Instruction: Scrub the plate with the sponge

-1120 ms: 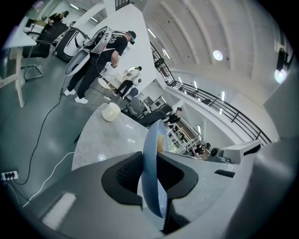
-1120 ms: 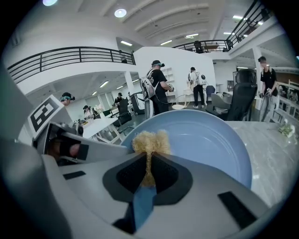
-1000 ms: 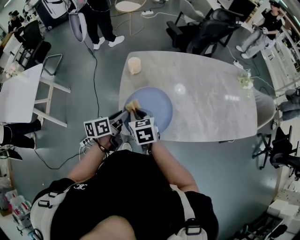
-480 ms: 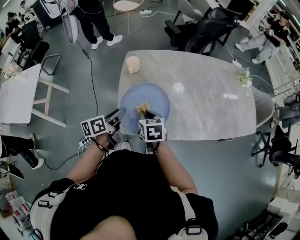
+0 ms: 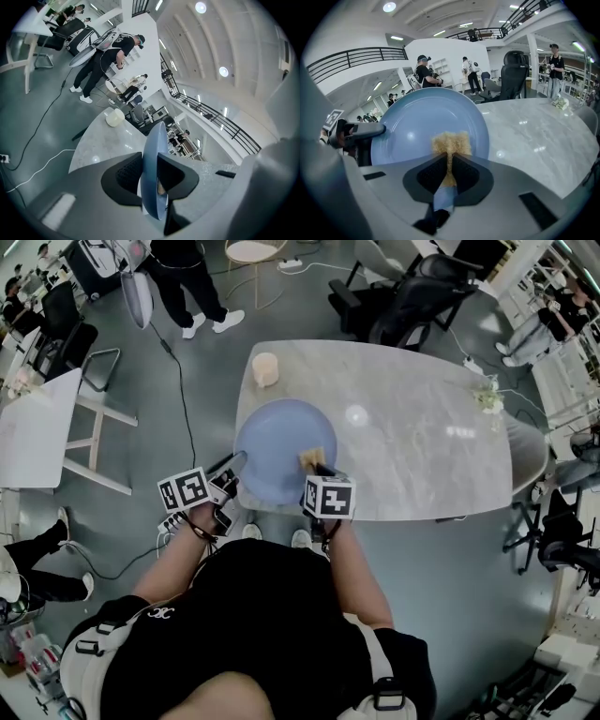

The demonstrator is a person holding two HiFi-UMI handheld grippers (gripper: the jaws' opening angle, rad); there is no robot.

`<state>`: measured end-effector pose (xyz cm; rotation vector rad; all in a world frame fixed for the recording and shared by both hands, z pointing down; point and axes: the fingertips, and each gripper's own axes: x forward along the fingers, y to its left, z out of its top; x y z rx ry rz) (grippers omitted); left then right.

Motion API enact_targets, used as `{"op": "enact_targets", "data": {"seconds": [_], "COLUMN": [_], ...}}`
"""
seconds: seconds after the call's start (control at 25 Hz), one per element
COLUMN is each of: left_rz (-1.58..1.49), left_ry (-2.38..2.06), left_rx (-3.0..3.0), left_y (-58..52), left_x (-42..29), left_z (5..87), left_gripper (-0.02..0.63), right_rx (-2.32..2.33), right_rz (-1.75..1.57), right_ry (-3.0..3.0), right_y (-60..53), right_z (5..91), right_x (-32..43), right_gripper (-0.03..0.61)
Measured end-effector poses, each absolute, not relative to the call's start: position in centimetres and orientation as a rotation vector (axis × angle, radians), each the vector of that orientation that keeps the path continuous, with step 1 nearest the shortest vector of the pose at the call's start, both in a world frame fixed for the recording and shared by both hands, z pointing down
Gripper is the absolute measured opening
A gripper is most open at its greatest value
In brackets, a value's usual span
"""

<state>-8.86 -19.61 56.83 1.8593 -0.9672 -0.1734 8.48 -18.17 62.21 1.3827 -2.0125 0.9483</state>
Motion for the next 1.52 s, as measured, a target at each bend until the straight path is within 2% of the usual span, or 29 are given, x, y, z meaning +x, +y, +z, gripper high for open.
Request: {"op": "enact_targets", "data": {"seconds": [0.24,0.92,1.24,1.52], "left_rz": [-0.191,-0.178,-0.221,-0.236], "left_ry": [-0.971,-0.998,-0.989,-0.989], "left_rx": [1.806,1.752,1.701,1.715], "left_y": [-19.9,-20.2,-20.4,-20.6], "left_x": [-9.0,-9.0,-9.8,-10.4], "left_z": [57.3,58.3,58.6,58.4], "left_gripper": [0.08,0.081,0.081,0.081], "right_rx": [1.364,0.987,0.954,0.994], "right_rz": [0.901,0.774,0.802,0.782], "right_ry": [-2.016,-2.215,-2.223,-2.161], "right_y": [-18.2,-16.9,-16.1,-15.7], "right_z": [61.9,59.6,60.0,61.2], "right_x": [7.3,-4.0,-3.9,-1.1], "right_gripper": [0.032,0.032,0.032,0.032]}}
